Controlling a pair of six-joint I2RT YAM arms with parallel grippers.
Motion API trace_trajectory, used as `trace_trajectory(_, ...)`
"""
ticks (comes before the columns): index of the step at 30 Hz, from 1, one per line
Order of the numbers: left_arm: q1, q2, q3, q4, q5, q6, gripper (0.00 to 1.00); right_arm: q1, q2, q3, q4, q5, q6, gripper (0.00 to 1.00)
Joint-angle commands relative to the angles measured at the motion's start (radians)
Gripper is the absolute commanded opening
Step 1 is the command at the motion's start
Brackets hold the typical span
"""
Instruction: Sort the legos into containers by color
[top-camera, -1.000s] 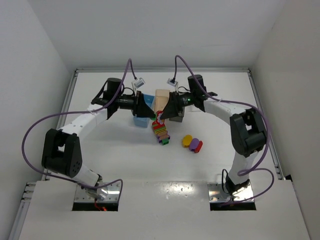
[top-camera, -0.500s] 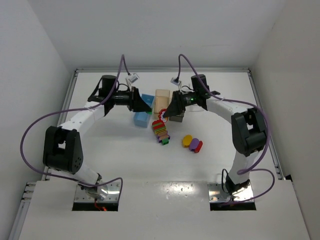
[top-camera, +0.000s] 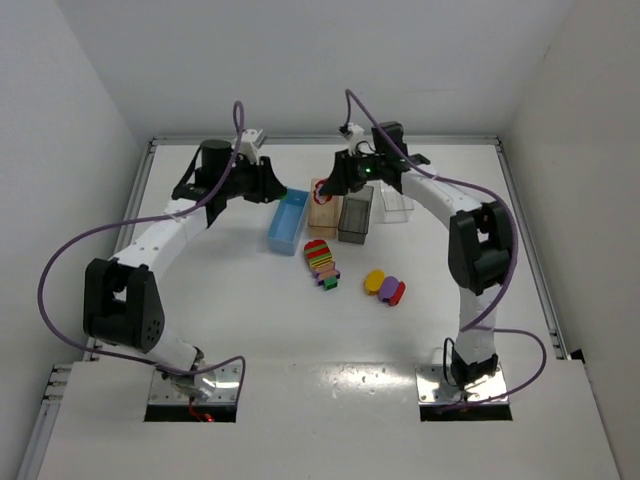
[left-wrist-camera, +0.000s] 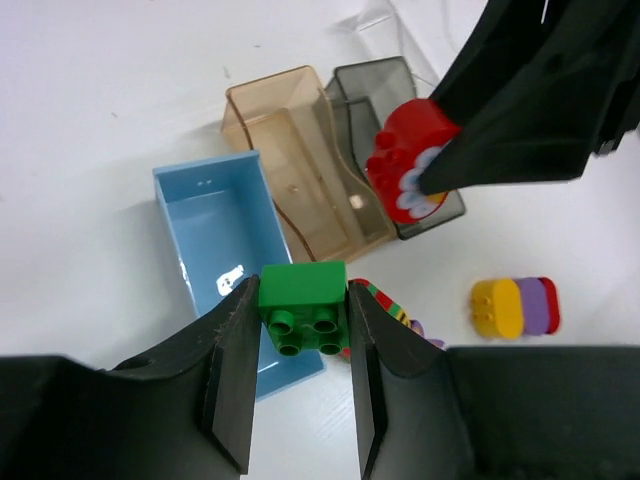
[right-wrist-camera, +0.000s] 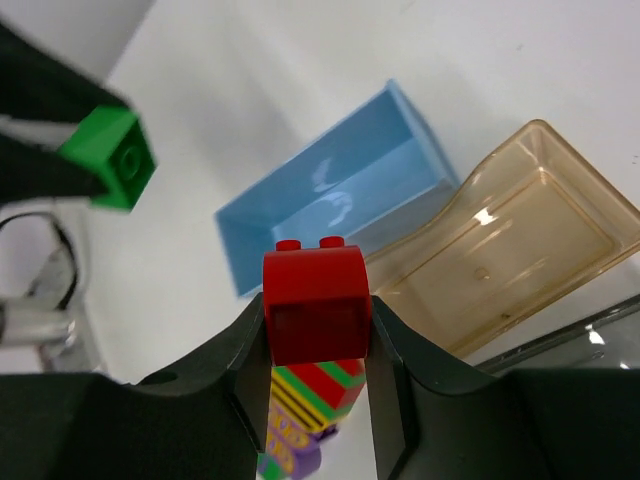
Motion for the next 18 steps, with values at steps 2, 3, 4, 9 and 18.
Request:
trace_trajectory(2, -0.048, 0.028, 0.042, -0.038, -0.241, 0.025, 0.0, 0.077, 0.064, 0.087, -0.065, 0.319, 0.069, 0.0)
trace_trajectory(3, -0.06, 0.029, 0.051, -0.038, -0.255, 0.025, 0.0, 0.088, 0.077, 0.104, -0.085, 0.368, 0.078, 0.0)
trace_trajectory(4, -0.071, 0.039, 0.051, -0.038, -0.279, 0.025, 0.0, 0.106, 0.103, 0.118, -0.101, 0.438, 0.079, 0.0)
trace_trajectory(9, -0.105, 0.081, 0.083, -0.061, -0.315, 0.034, 0.0, 0.128, 0.125, 0.101, -0.069, 0.558, 0.069, 0.0)
trace_trajectory(18, -0.143, 0.182, 0.123, -0.13, -0.336, 0.065, 0.02, 0.137, 0.145, 0.124, -0.069, 0.655, 0.04, 0.06)
